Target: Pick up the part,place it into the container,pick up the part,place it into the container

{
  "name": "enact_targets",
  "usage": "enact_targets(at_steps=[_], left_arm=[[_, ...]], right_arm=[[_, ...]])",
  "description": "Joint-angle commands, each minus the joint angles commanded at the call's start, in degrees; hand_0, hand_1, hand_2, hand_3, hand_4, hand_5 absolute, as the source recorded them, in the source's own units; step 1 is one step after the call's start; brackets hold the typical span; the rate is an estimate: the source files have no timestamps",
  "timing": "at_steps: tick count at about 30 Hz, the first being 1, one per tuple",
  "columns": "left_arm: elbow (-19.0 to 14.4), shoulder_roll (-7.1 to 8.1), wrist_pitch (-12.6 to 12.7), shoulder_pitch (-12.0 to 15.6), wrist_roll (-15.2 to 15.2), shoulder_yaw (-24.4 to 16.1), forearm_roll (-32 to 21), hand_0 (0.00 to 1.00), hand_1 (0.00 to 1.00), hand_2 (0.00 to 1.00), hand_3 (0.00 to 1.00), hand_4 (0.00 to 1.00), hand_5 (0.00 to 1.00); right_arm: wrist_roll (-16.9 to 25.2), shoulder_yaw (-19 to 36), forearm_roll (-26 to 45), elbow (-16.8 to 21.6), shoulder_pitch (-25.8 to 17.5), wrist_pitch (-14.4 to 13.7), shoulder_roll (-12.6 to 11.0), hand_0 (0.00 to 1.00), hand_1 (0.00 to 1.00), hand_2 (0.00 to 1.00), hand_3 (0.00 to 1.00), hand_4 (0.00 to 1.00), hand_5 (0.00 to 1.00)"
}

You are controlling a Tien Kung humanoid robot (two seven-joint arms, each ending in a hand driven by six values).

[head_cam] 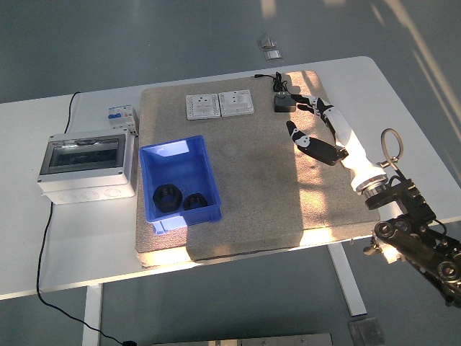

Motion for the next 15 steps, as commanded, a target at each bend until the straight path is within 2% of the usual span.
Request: enact_targets(at_steps=[1, 2, 4, 7, 8, 13, 14, 15], left_arm=[[0.00, -0.09, -0.05, 0.45, -0.31, 0.90, -1.52, 0.675, 0.666, 0.707, 0.617, 0.674, 0.677], [0.00, -0.16, -0.17, 0.86, -0.47, 1.48, -2.77, 0.677, 0.672, 0.735, 0.622, 0.676, 0.670], [0.00, -0.23, -0.65, 1.72, -0.35, 2.22, -5.82, 0.677, 0.672, 0.735, 0.622, 0.676, 0.670], [0.00, -0.21, -1.46, 2.72, 0.71, 2.50, -9.74, 0.677, 0.672, 0.735, 0.622, 0.676, 0.670], [0.00, -0.15, -1.81, 3.02, 1.26, 2.60, -10.89, 0.695, 0.705, 0.768, 0.730, 0.681, 0.645], [0.00, 0.27, -3.68, 4.04, 4.64, 2.40, -14.81, 0.695, 0.705, 0.768, 0.730, 0.681, 0.645], [0.00, 0.34, -4.02, 4.13, 5.36, 2.29, -14.89, 0.706, 0.728, 0.778, 0.799, 0.682, 0.653], [0.00, 0.39, -4.32, 4.19, 5.95, 2.21, -14.84, 0.706, 0.728, 0.778, 0.799, 0.682, 0.653]], right_arm=[[2.01, 2.75, 2.75, 0.30, -1.93, 1.37, 0.36, 0.885, 0.793, 0.805, 0.787, 0.777, 0.540], [3.29, 4.47, 4.47, 0.43, -3.20, 2.39, 0.85, 0.882, 0.810, 0.812, 0.800, 0.970, 0.942], [6.08, 8.59, 8.94, 0.48, -5.95, 4.15, 1.97, 0.882, 0.810, 0.812, 0.800, 0.970, 0.942], [9.42, 13.22, 14.52, 0.37, -9.20, 5.23, 2.97, 0.882, 0.810, 0.812, 0.800, 0.970, 0.942], [10.17, 14.52, 16.12, 0.38, -9.81, 5.36, 3.10, 0.903, 0.822, 0.819, 0.810, 0.998, 0.998], [11.74, 20.14, 23.66, 0.67, -10.33, 5.34, 3.14, 0.903, 0.822, 0.819, 0.810, 0.998, 0.998], [11.78, 20.56, 24.89, 0.69, -10.22, 5.31, 3.09, 0.911, 0.827, 0.818, 0.806, 0.998, 0.998], [11.75, 20.70, 25.65, 0.69, -10.14, 5.29, 3.04, 0.911, 0.827, 0.818, 0.806, 0.998, 0.998]])
